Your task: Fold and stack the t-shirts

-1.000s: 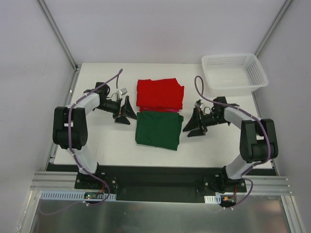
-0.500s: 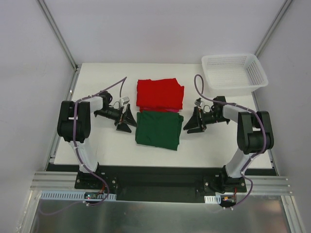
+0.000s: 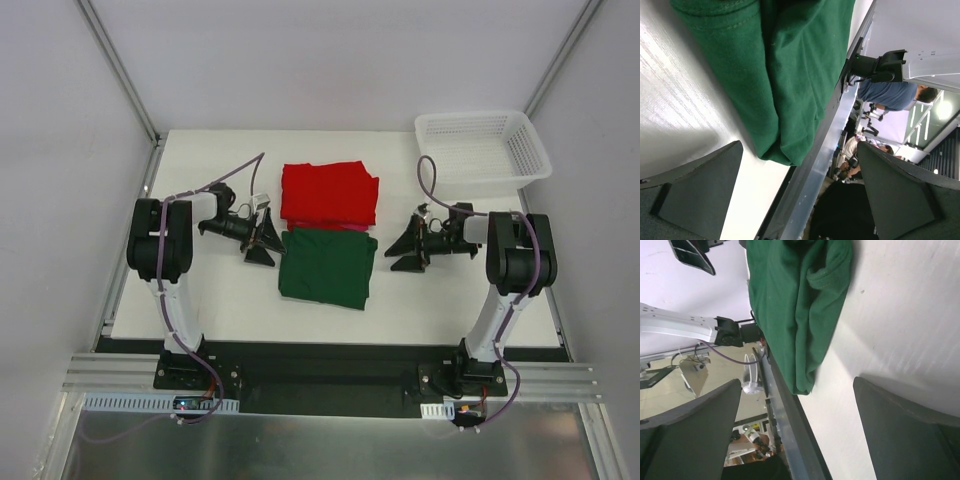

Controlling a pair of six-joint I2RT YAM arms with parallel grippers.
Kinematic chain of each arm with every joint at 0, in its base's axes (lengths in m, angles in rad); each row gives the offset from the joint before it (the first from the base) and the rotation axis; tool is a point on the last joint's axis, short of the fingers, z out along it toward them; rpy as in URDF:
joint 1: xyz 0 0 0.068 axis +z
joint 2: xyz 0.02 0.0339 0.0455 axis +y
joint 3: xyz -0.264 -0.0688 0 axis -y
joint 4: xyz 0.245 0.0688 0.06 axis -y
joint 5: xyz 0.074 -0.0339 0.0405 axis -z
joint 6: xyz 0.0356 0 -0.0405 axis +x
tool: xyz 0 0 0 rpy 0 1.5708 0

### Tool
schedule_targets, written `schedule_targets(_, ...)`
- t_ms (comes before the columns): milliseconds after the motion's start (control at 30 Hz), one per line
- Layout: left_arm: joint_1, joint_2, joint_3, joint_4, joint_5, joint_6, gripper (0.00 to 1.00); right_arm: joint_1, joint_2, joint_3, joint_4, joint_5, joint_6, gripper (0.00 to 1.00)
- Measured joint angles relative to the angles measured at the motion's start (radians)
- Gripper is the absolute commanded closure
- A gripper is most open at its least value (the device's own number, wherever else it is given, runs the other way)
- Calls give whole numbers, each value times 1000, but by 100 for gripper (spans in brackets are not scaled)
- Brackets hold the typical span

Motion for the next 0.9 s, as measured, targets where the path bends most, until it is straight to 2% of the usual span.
schedule_targets(433, -5, 81, 49, -12, 6, -3, 1, 8, 47, 6, 129, -51, 178, 0)
schedule_targets(900, -19, 127, 119, -36, 24, 14, 1, 119, 47, -14, 212, -64, 244, 0)
